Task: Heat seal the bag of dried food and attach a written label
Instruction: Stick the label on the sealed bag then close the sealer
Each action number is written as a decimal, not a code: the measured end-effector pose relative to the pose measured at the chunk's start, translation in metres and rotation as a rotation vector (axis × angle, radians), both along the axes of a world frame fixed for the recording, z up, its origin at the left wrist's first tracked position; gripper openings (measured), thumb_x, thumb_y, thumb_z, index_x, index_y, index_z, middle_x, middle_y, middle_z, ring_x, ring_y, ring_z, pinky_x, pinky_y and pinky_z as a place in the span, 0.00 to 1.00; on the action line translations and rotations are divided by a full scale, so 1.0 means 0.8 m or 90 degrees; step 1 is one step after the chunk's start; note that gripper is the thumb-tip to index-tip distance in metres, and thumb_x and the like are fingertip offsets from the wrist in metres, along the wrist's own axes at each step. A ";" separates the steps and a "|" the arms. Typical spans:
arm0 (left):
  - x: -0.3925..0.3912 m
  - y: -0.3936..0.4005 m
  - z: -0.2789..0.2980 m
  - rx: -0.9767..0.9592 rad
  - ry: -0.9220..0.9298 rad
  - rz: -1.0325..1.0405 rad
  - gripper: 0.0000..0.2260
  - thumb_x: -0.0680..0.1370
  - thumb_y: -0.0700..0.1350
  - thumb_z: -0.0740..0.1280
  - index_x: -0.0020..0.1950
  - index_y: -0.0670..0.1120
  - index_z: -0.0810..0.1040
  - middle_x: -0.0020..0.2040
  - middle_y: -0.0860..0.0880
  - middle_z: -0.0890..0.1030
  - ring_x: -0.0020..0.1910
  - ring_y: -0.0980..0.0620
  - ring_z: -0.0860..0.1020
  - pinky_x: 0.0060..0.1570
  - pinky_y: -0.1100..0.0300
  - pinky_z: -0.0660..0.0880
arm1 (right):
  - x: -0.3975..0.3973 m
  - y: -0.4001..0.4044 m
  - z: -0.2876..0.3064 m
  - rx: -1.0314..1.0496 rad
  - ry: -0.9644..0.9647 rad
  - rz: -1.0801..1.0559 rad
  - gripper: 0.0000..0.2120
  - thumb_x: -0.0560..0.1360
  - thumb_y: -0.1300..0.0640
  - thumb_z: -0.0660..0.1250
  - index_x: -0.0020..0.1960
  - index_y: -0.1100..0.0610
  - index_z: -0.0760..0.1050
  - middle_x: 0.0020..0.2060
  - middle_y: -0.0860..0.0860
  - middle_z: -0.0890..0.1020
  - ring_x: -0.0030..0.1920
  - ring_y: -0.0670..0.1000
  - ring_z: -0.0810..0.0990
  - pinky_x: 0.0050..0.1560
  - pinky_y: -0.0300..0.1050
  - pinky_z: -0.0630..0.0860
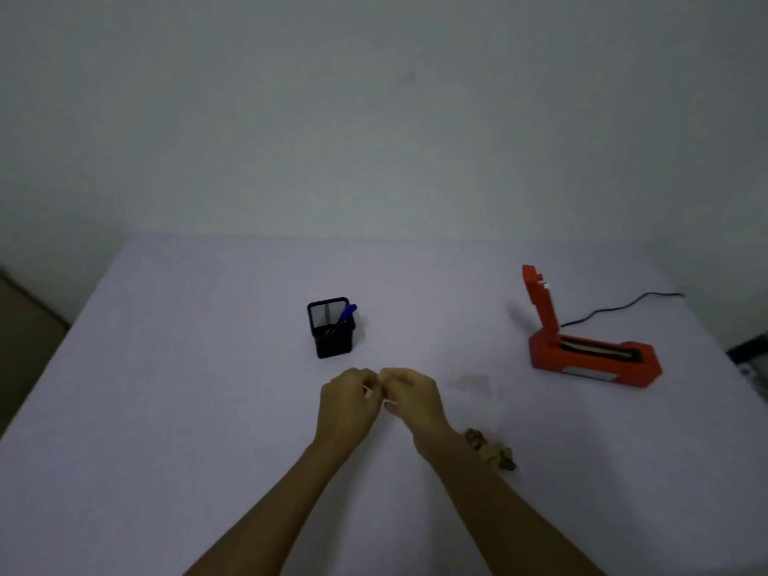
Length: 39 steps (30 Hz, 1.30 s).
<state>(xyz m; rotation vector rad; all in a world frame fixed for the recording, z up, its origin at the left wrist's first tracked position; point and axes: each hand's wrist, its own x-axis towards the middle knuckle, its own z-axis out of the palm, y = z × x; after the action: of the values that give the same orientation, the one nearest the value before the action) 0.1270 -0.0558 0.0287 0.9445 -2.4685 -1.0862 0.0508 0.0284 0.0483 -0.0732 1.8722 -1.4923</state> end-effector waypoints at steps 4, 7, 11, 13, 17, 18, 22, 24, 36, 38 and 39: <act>-0.039 0.033 -0.006 0.070 0.022 -0.076 0.08 0.78 0.43 0.64 0.49 0.45 0.83 0.46 0.51 0.84 0.44 0.54 0.80 0.47 0.59 0.77 | -0.043 0.052 -0.006 0.007 -0.010 -0.026 0.05 0.73 0.64 0.68 0.44 0.57 0.81 0.39 0.55 0.84 0.41 0.52 0.82 0.46 0.43 0.80; -0.075 0.049 -0.017 0.176 0.035 -0.038 0.03 0.77 0.43 0.66 0.49 0.46 0.79 0.41 0.51 0.82 0.39 0.55 0.78 0.40 0.64 0.73 | -0.083 0.088 -0.021 0.034 -0.023 -0.060 0.05 0.72 0.66 0.69 0.45 0.60 0.82 0.37 0.57 0.83 0.38 0.51 0.81 0.42 0.41 0.79; -0.119 0.061 -0.040 0.257 -0.015 -0.043 0.05 0.76 0.46 0.69 0.50 0.46 0.78 0.42 0.51 0.81 0.40 0.55 0.79 0.40 0.67 0.74 | -0.129 0.122 -0.038 0.074 -0.061 -0.078 0.05 0.74 0.66 0.67 0.47 0.61 0.81 0.38 0.55 0.83 0.36 0.48 0.82 0.35 0.35 0.77; -0.141 0.066 -0.054 0.265 -0.049 -0.077 0.03 0.76 0.45 0.69 0.46 0.46 0.80 0.42 0.52 0.82 0.41 0.56 0.79 0.39 0.72 0.73 | -0.148 0.129 -0.048 0.099 -0.064 -0.073 0.05 0.74 0.64 0.67 0.48 0.61 0.81 0.38 0.54 0.83 0.37 0.48 0.81 0.36 0.36 0.76; -0.176 0.073 -0.074 0.274 -0.104 -0.077 0.04 0.76 0.43 0.68 0.45 0.46 0.82 0.38 0.53 0.81 0.38 0.57 0.78 0.35 0.73 0.70 | -0.187 0.137 -0.071 0.144 -0.045 -0.067 0.05 0.74 0.63 0.68 0.45 0.57 0.82 0.38 0.53 0.83 0.37 0.48 0.80 0.36 0.39 0.76; -0.183 0.074 -0.079 0.276 -0.116 -0.071 0.04 0.77 0.44 0.68 0.45 0.46 0.82 0.37 0.53 0.81 0.37 0.56 0.78 0.35 0.72 0.70 | -0.195 0.138 -0.078 0.152 -0.045 -0.065 0.05 0.73 0.63 0.68 0.44 0.56 0.82 0.37 0.53 0.83 0.36 0.48 0.79 0.36 0.40 0.75; -0.202 0.075 -0.095 0.251 -0.150 -0.066 0.05 0.76 0.46 0.69 0.45 0.46 0.82 0.40 0.51 0.82 0.39 0.56 0.78 0.36 0.70 0.70 | -0.219 0.137 -0.104 0.196 -0.012 -0.002 0.05 0.71 0.63 0.70 0.43 0.55 0.83 0.35 0.50 0.83 0.34 0.46 0.79 0.37 0.39 0.75; -0.205 0.076 -0.102 0.231 -0.167 -0.061 0.06 0.76 0.46 0.69 0.46 0.45 0.82 0.41 0.50 0.83 0.40 0.55 0.79 0.36 0.71 0.70 | -0.226 0.136 -0.114 0.216 0.008 0.020 0.05 0.71 0.63 0.71 0.44 0.56 0.83 0.34 0.48 0.82 0.34 0.45 0.78 0.38 0.37 0.73; -0.209 0.082 -0.115 0.194 -0.171 -0.010 0.05 0.75 0.46 0.70 0.45 0.46 0.81 0.41 0.51 0.83 0.40 0.55 0.79 0.38 0.71 0.71 | -0.227 0.126 -0.128 0.256 0.072 0.051 0.04 0.71 0.62 0.71 0.46 0.58 0.83 0.44 0.52 0.85 0.45 0.48 0.81 0.50 0.39 0.76; -0.209 0.081 -0.115 0.200 -0.167 -0.010 0.05 0.74 0.47 0.71 0.45 0.46 0.81 0.40 0.51 0.83 0.40 0.56 0.79 0.38 0.72 0.71 | -0.225 0.125 -0.128 0.260 0.080 0.043 0.04 0.71 0.62 0.72 0.45 0.57 0.83 0.43 0.52 0.85 0.44 0.48 0.81 0.49 0.39 0.75; -0.210 0.080 -0.115 0.204 -0.163 -0.010 0.05 0.74 0.47 0.71 0.45 0.46 0.80 0.40 0.51 0.83 0.39 0.57 0.79 0.38 0.73 0.71 | -0.225 0.125 -0.129 0.262 0.082 0.039 0.04 0.71 0.62 0.72 0.45 0.57 0.83 0.43 0.52 0.85 0.44 0.48 0.81 0.49 0.39 0.76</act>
<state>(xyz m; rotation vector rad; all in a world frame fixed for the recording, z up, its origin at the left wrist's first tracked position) -0.0409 0.0085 -0.0633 1.2272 -2.5465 -1.4821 -0.1289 0.1286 -0.0547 -0.0328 2.2241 -1.0567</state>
